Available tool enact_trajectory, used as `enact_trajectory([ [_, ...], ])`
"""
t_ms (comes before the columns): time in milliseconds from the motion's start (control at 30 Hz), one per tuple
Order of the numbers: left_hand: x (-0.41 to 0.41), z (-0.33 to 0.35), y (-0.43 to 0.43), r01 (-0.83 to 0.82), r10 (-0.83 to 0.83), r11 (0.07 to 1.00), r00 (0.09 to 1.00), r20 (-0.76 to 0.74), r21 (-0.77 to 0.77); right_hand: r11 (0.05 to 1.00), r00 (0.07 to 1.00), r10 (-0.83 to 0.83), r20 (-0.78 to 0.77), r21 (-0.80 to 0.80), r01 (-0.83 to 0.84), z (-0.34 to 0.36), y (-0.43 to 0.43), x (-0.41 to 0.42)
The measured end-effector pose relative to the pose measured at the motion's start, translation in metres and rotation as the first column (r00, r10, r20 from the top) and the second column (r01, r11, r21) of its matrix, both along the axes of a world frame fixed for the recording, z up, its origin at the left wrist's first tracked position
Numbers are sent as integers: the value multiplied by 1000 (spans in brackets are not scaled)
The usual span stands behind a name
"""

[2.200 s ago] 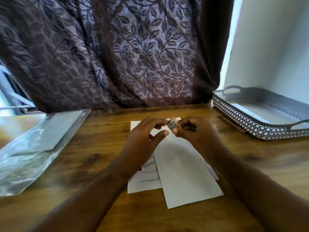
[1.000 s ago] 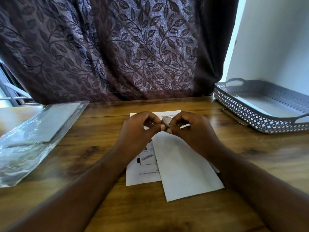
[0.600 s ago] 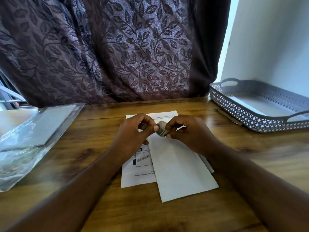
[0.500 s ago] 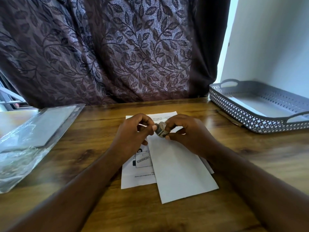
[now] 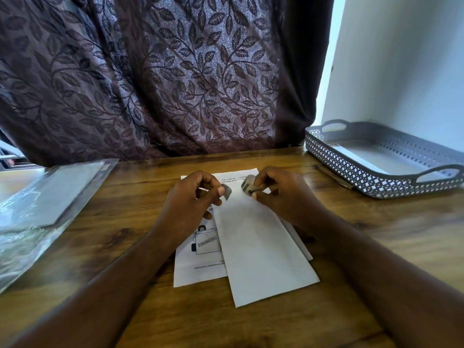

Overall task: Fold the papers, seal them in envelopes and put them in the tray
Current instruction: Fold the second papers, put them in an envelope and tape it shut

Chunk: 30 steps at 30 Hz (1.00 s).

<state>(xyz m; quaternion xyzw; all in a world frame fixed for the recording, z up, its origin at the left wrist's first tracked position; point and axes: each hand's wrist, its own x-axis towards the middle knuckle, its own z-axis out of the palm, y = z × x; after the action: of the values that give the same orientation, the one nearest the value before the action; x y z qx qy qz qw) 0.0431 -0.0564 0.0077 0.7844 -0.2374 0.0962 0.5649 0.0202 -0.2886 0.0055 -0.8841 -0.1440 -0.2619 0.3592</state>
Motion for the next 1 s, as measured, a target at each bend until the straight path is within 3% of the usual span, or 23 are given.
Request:
enact_trajectory([
  [100, 1, 0, 1, -22, 22, 1000, 1000, 8, 13, 977, 978, -210, -5, -43, 209, 7, -25, 4],
  [267, 2, -1, 0, -39, 39, 999, 999, -1, 21, 831, 851, -518, -80, -281, 480, 12, -71, 5],
  [467, -4, 3, -6, -8, -7, 994, 991, -133, -113, 809, 814, -544, -206, -388, 442, 11, -79, 1],
  [567, -8, 5, -9, 5, -35, 986, 983, -182, -165, 802, 824, -553, -122, -347, 486, 17, -75, -5],
  [667, -11, 5, -13, -3, -29, 985, 982, -186, -171, 895, 905, -425, 27, -137, 424, 29, -49, -10],
  [767, -12, 4, -14, -24, -3, 989, 983, -184, -143, 986, 987, -162, 5, 30, 162, 34, -1, -17],
  [867, -13, 2, -12, -44, 26, 993, 986, -164, -109, 1000, 999, 6, -38, 30, -5, 26, 30, -26],
  [1000, -15, 2, -14, -56, 42, 995, 987, -156, -88, 998, 998, 67, -13, -11, -68, 21, 37, -27],
])
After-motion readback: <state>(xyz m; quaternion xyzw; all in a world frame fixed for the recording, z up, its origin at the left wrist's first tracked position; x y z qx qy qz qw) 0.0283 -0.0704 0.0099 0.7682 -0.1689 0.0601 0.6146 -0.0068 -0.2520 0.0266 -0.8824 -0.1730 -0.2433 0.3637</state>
